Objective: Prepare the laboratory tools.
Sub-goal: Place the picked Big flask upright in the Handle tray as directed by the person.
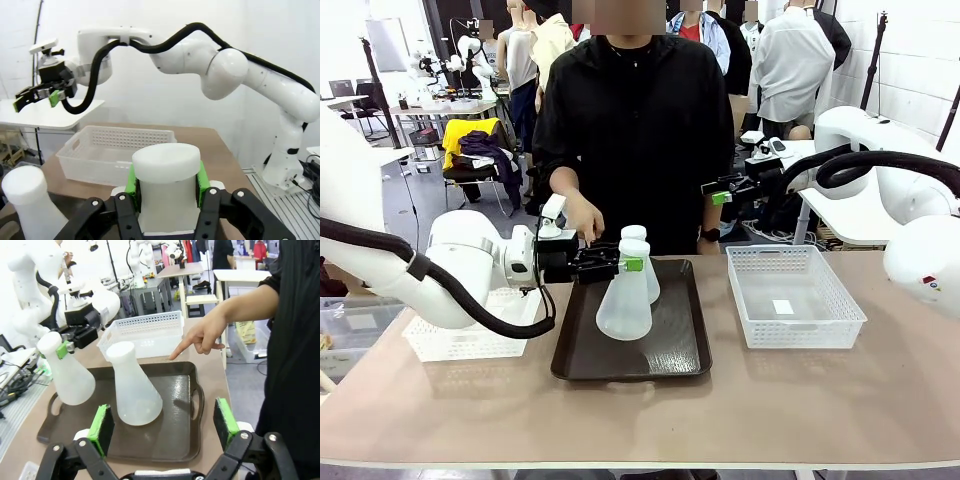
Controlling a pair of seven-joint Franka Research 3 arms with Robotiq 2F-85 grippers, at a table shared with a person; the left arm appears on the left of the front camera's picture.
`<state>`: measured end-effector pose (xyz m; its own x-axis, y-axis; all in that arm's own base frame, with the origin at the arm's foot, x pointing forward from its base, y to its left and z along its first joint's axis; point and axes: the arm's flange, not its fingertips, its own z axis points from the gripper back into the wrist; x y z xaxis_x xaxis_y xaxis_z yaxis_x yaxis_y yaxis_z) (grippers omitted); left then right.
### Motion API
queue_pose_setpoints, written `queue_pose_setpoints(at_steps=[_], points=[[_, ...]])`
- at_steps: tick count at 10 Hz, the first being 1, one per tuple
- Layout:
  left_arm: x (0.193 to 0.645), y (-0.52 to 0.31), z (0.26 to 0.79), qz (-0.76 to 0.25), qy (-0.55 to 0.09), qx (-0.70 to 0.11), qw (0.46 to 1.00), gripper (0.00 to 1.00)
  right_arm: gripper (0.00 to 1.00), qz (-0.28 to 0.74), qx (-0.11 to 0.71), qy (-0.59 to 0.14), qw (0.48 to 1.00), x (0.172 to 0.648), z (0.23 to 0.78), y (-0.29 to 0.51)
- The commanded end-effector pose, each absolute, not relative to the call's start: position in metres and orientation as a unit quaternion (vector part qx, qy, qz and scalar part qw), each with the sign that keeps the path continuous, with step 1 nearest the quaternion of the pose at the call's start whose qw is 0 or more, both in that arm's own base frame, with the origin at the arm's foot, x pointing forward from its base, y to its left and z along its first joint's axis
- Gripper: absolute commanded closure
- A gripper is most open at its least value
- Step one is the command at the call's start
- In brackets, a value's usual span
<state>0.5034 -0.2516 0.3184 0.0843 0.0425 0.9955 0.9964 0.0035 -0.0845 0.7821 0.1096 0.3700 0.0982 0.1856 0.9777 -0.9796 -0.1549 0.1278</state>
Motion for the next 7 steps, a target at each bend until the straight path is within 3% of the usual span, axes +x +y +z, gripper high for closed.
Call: queue_pose_setpoints(at_steps=[1,3,7], points=[[0.508,-0.263,0.307,-0.456,-0.532,-0.486,0.523,1.0,0.0,0.559,0.519,-0.378,0.524,0.782,0.371,0.11],[0.51,-0.27,0.303,-0.445,-0.554,-0.442,0.547,1.0,0.0,0.559,0.519,-0.378,0.524,0.782,0.371,0.11],[0.516,-0.272,0.294,-0.448,-0.524,-0.463,0.557,1.0,0.0,0.559,0.519,-0.378,0.524,0.782,0.371,0.11]])
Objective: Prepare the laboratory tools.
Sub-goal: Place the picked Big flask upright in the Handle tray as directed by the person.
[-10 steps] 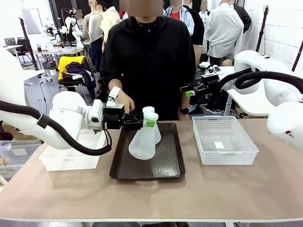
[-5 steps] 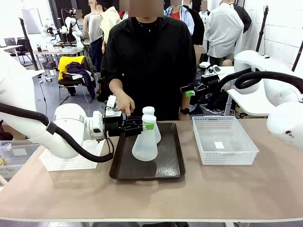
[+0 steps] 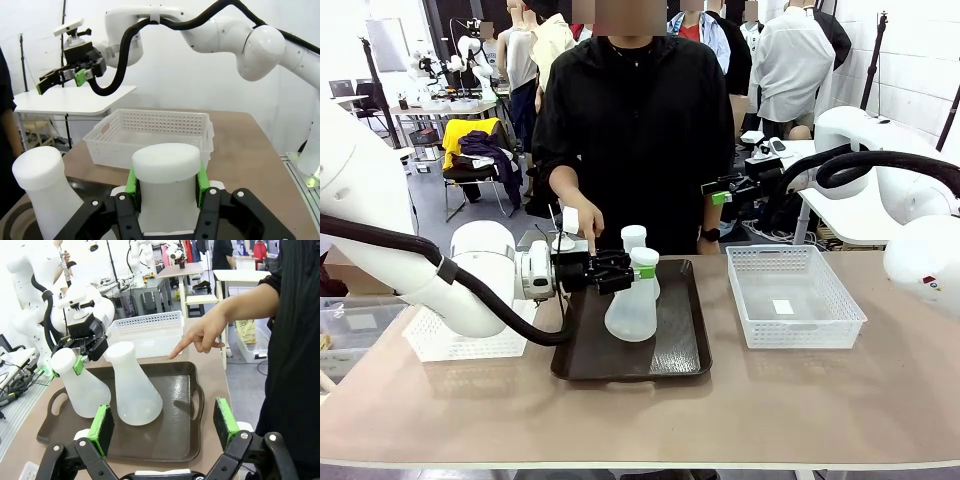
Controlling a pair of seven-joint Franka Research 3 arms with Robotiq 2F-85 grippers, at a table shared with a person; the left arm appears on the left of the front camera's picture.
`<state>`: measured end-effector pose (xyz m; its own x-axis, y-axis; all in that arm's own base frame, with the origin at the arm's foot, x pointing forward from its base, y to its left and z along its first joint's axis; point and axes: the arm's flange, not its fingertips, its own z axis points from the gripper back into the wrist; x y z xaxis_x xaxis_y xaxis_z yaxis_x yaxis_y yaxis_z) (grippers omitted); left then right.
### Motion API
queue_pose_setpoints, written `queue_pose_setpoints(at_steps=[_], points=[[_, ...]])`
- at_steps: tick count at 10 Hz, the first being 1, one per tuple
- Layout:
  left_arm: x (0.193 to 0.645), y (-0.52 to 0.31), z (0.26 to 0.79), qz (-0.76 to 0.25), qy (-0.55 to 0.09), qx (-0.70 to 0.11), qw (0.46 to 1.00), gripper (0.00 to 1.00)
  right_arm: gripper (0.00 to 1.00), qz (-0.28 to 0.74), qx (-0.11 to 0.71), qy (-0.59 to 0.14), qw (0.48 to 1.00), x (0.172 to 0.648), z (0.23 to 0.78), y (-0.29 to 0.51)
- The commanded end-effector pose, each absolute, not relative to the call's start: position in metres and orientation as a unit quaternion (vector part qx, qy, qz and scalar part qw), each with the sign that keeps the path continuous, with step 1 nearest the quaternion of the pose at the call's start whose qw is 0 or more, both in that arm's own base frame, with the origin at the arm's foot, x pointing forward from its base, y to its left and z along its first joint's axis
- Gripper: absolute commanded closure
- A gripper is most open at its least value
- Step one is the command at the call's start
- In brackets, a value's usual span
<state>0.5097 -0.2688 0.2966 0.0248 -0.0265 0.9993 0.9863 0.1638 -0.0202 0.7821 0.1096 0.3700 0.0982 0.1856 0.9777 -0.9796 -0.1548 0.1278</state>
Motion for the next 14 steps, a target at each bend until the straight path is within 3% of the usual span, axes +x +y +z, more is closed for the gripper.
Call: queue_pose_setpoints(at_steps=[1,6,7,14], points=[[0.517,-0.271,0.292,-0.442,-0.52,-0.469,0.56,1.0,0.0,0.559,0.519,-0.378,0.524,0.782,0.371,0.11],[0.515,-0.263,0.298,-0.445,-0.516,-0.468,0.562,0.04,0.0,0.559,0.519,-0.378,0.524,0.782,0.371,0.11],[0.512,-0.259,0.301,-0.45,-0.512,-0.463,0.567,0.0,0.0,0.559,0.519,-0.378,0.524,0.782,0.371,0.11],[0.481,-0.233,0.313,-0.483,-0.436,-0.449,0.612,0.0,0.0,0.559,0.519,-0.378,0.524,0.782,0.371,0.11]])
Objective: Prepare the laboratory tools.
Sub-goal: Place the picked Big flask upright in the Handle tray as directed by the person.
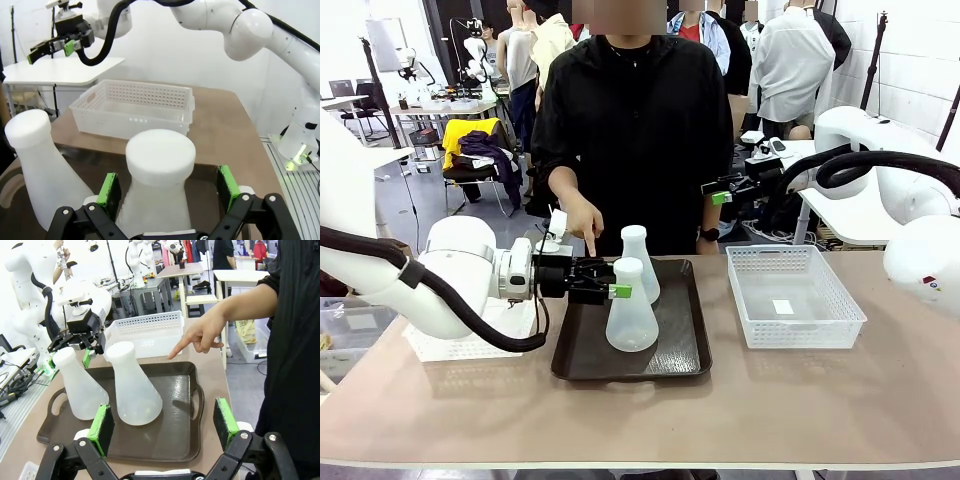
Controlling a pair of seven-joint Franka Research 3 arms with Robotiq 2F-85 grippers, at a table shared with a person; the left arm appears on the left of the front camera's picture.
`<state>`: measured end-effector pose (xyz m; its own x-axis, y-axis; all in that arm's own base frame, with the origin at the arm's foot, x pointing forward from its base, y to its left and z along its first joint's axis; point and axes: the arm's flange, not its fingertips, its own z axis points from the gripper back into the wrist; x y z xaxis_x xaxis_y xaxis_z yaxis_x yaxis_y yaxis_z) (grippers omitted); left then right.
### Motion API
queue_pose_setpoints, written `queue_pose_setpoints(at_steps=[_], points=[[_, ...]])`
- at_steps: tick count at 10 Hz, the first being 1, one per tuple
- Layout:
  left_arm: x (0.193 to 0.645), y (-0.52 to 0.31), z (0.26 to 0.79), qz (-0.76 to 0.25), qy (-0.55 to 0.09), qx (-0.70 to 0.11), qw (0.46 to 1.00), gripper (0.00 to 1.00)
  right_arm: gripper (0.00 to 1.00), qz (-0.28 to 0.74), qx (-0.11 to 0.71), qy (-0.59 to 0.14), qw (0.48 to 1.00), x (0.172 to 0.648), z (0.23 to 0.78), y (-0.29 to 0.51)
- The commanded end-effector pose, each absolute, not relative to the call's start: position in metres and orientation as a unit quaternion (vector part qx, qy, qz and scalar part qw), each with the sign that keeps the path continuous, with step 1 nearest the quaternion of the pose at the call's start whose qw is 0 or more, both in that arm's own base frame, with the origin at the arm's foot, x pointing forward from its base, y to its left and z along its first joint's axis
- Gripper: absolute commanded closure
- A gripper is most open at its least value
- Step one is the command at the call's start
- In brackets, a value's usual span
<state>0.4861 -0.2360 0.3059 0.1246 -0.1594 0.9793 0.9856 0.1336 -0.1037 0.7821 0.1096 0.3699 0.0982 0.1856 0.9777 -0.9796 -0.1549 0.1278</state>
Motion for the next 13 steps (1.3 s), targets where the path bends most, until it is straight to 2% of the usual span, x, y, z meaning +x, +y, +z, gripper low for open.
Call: queue_pose_setpoints(at_steps=[1,3,4,5,13], points=[[0.477,-0.232,0.311,-0.483,-0.434,-0.448,0.614,0.0,0.0,0.559,0.519,-0.378,0.524,0.782,0.371,0.11],[0.471,-0.23,0.309,-0.48,-0.437,-0.432,0.626,0.0,0.0,0.559,0.519,-0.378,0.524,0.782,0.371,0.11],[0.468,-0.227,0.311,-0.465,-0.419,-0.432,0.65,0.0,0.0,0.559,0.519,-0.378,0.524,0.782,0.371,0.11],[0.478,-0.231,0.304,-0.483,-0.443,-0.439,0.614,0.0,0.0,0.559,0.519,-0.378,0.524,0.782,0.371,0.11],[0.478,-0.231,0.304,-0.483,-0.443,-0.439,0.614,0.0,0.0,0.559,0.519,-0.378,0.524,0.782,0.371,0.11]])
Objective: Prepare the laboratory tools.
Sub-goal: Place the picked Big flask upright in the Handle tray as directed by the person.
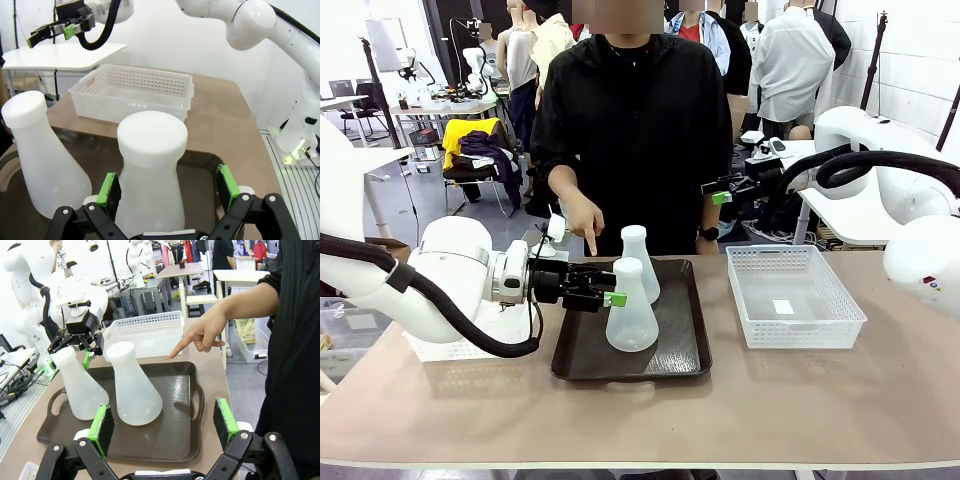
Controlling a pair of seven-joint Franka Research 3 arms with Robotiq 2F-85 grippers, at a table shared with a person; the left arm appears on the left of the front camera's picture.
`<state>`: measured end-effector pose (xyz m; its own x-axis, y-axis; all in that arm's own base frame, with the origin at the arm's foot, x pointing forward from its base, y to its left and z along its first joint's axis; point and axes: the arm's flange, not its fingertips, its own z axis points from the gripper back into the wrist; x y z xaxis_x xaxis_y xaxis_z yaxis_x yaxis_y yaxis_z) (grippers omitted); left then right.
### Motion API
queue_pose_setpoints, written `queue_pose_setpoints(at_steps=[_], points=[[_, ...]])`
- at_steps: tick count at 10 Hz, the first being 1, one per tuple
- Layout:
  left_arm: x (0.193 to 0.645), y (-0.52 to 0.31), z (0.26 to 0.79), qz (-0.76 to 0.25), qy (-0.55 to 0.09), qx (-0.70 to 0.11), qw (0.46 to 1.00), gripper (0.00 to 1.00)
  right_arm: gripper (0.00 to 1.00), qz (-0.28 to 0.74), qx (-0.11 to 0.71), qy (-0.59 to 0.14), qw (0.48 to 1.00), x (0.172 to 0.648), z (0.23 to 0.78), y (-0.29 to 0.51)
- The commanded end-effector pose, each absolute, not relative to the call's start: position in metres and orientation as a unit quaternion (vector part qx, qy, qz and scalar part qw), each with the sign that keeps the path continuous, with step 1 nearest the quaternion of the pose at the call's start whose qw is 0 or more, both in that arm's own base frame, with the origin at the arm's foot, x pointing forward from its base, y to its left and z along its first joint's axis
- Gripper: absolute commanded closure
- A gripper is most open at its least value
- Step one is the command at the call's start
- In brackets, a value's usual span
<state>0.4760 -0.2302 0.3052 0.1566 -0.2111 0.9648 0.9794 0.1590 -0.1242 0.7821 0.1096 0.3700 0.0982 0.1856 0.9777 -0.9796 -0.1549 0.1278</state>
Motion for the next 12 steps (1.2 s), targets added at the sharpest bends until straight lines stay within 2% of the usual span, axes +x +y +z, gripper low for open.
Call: queue_pose_setpoints(at_steps=[1,12], points=[[0.4777,-0.2309,0.3039,-0.483,-0.443,-0.439,0.614,0.0,0.0,0.559,0.519,-0.378,0.524,0.7816,0.3707,0.1104],[0.4777,-0.2309,0.3039,-0.483,-0.443,-0.439,0.614,0.0,0.0,0.559,0.519,-0.378,0.524,0.7816,0.3707,0.1104]])
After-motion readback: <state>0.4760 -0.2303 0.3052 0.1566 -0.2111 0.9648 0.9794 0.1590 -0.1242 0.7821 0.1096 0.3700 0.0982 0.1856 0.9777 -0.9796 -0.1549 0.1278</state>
